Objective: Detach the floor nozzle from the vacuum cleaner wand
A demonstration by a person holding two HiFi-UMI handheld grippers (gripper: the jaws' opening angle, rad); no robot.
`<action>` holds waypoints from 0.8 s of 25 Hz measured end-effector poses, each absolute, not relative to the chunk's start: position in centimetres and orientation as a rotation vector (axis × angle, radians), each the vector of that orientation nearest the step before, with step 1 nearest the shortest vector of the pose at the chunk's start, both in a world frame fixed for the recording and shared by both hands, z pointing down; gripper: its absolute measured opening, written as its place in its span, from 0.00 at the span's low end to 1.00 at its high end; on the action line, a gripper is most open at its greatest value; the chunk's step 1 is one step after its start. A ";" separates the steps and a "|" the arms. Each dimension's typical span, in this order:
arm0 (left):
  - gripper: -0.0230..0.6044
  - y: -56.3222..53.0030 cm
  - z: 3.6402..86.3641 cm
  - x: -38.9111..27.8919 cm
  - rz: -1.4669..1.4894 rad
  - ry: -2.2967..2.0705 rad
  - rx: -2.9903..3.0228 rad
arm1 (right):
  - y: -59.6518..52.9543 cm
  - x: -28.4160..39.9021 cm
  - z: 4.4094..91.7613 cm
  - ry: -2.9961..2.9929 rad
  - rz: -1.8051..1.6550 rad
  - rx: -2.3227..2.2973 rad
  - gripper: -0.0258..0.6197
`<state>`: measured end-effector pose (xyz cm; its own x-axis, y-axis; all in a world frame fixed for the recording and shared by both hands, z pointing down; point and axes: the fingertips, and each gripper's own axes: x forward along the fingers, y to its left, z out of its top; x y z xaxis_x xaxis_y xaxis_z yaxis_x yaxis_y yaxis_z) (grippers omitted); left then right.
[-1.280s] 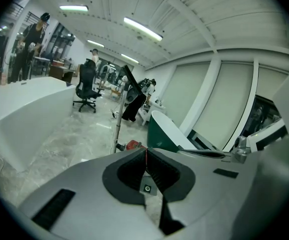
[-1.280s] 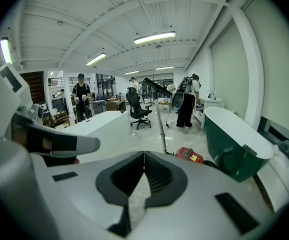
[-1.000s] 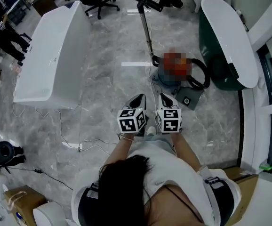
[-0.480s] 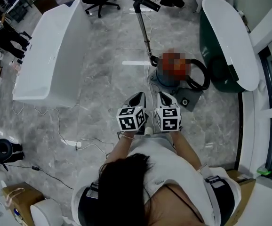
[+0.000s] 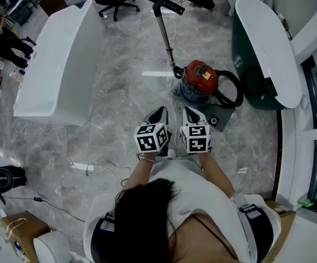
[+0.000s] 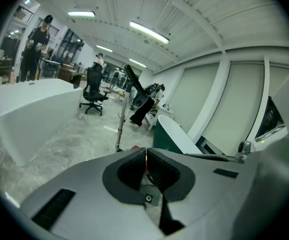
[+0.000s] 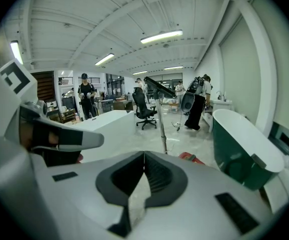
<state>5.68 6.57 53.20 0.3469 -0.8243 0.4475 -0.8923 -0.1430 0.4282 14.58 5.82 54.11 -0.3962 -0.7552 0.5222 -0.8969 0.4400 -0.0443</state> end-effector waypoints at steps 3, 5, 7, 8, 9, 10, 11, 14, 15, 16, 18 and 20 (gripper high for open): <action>0.05 6.3 52.9 5.6 0.129 -1.500 1.980 | 5.5 14.7 54.1 -2.266 0.447 1.392 0.06; 0.05 6.4 52.9 5.4 0.120 -1.507 1.972 | 5.5 14.5 54.2 -2.267 0.440 1.384 0.06; 0.05 6.4 53.0 5.1 0.114 -1.516 1.962 | 5.5 14.3 54.2 -2.269 0.435 1.372 0.06; 0.05 6.5 53.1 4.9 0.113 -1.520 1.957 | 5.6 14.1 54.3 -2.270 0.436 1.366 0.06; 0.05 6.6 53.1 4.8 0.114 -1.522 1.953 | 5.7 13.9 54.3 -2.272 0.436 1.362 0.06; 0.05 6.7 53.2 4.6 0.114 -1.522 1.950 | 5.8 13.8 54.4 -2.273 0.436 1.357 0.06; 0.05 6.8 53.3 4.5 0.114 -1.522 1.947 | 5.9 13.7 54.4 -2.274 0.436 1.353 0.06; 0.05 6.9 53.3 4.4 0.111 -1.517 1.941 | 6.1 13.6 54.5 -2.274 0.438 1.342 0.06; 0.05 6.9 53.4 4.4 0.110 -1.516 1.940 | 6.1 13.7 54.5 -2.271 0.439 1.341 0.06; 0.05 7.0 53.4 4.5 0.109 -1.514 1.940 | 6.2 13.8 54.6 -2.267 0.439 1.342 0.06; 0.05 6.9 53.4 4.5 0.109 -1.512 1.939 | 6.1 13.8 54.7 -2.264 0.442 1.337 0.06; 0.05 6.8 53.5 4.4 0.110 -1.510 1.938 | 5.9 13.6 54.9 -2.268 0.453 1.322 0.06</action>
<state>4.43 6.75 53.51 0.3270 -0.8312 0.4496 -0.8874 -0.1066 0.4484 13.57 5.93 54.86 -0.4228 -0.7196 0.5509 -0.8761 0.4800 -0.0453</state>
